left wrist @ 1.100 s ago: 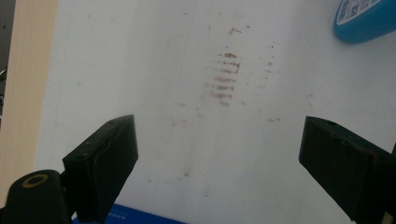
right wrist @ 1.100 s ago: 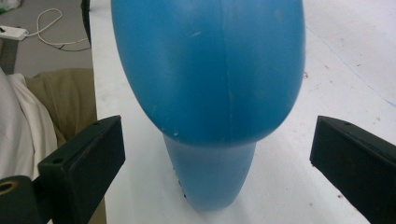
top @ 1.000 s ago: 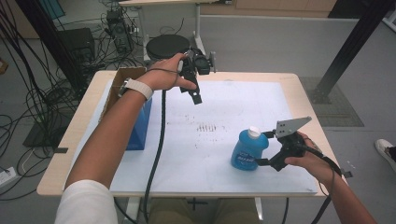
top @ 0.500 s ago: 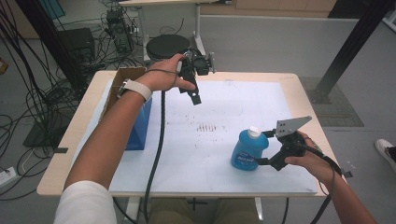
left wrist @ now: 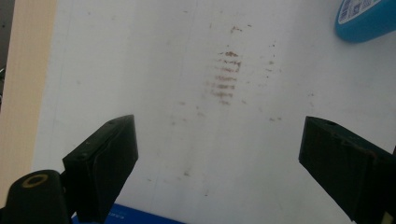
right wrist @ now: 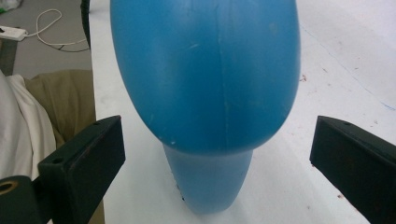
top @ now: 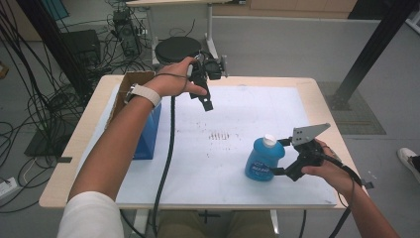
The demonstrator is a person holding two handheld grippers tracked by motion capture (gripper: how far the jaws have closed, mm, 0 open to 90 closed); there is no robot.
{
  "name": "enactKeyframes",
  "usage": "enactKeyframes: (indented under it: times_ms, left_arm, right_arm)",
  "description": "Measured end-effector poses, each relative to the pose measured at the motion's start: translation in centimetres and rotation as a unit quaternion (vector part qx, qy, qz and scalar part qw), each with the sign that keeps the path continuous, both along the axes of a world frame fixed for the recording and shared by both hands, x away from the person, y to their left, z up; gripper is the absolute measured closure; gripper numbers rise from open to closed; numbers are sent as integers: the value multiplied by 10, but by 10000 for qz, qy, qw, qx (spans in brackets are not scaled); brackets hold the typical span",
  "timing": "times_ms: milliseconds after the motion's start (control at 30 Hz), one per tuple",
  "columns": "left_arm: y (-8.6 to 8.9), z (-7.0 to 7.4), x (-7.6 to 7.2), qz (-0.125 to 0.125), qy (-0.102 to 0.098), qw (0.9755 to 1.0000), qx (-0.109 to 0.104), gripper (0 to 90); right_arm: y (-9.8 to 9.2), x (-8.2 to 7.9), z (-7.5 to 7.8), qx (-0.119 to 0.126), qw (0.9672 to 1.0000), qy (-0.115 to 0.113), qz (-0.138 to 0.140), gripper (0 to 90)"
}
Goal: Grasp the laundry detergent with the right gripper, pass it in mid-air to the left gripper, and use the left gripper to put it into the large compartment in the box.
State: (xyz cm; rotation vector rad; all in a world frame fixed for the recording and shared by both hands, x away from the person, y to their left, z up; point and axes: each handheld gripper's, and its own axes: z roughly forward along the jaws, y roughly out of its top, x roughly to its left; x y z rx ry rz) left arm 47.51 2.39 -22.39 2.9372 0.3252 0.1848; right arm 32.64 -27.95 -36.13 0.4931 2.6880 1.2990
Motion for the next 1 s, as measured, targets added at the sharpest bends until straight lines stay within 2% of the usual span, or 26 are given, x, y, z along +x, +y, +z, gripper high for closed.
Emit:
enactKeyframes:
  times_ms: [1000]
  left_arm:
    - [0,-2,0,22,3,10000,-27,123]
  right_arm:
    - [0,0,-1,56,10000,19,-26,32]
